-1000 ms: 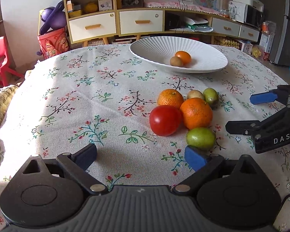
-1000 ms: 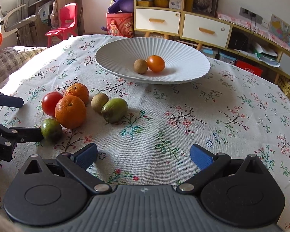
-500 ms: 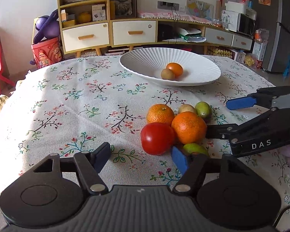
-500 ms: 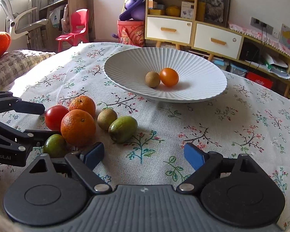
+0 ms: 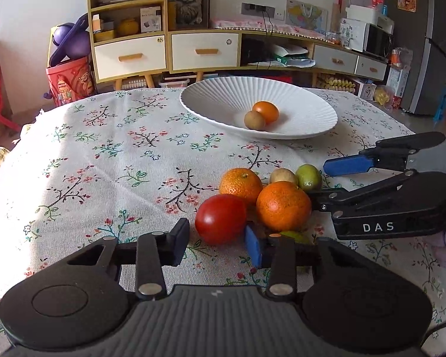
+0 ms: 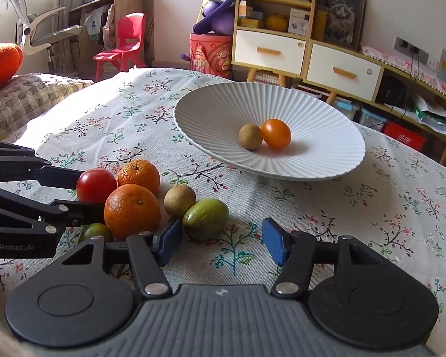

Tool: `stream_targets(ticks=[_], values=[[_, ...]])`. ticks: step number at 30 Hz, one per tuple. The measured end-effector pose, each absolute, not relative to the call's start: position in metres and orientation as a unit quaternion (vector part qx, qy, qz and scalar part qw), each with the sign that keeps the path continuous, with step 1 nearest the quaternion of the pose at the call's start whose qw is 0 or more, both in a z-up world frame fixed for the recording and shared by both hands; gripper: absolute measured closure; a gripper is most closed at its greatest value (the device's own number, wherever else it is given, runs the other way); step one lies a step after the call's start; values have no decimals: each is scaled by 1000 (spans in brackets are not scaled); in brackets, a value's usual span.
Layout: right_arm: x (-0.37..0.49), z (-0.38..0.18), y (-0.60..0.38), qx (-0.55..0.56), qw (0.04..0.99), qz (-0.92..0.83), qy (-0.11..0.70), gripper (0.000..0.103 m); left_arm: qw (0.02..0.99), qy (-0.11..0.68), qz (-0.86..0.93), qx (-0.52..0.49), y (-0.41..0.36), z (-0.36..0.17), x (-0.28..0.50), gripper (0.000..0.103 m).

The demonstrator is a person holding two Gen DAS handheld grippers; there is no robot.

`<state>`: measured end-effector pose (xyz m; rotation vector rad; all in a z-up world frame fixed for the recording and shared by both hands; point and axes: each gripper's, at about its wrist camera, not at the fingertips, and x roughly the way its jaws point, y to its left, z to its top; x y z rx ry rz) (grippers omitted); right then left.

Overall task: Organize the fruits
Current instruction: 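Grasp the red tomato with the left gripper while the right gripper grasps the green lime, then carry the tomato with the left gripper while the right gripper carries the lime to the bowl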

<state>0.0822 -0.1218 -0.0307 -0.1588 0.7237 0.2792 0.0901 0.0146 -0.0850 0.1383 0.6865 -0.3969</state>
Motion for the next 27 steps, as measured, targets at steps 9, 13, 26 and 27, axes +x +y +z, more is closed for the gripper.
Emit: stream_targets(ticks=[9,13,26,27], values=[[81,-29,-122,-78,922,146,351,69,920,336,-192,63,15,-84,91,83],[81,-28,-122,-74,921,150,352,78,920,337,-192,61,15,-83,92,83],[78,-25,-127,-60,919,154,358,78,918,342,-192,52,19,-81,93,84],[78,-25,-127,-60,919,154,358,78,918,343,-192,51,19,-80,93,84]])
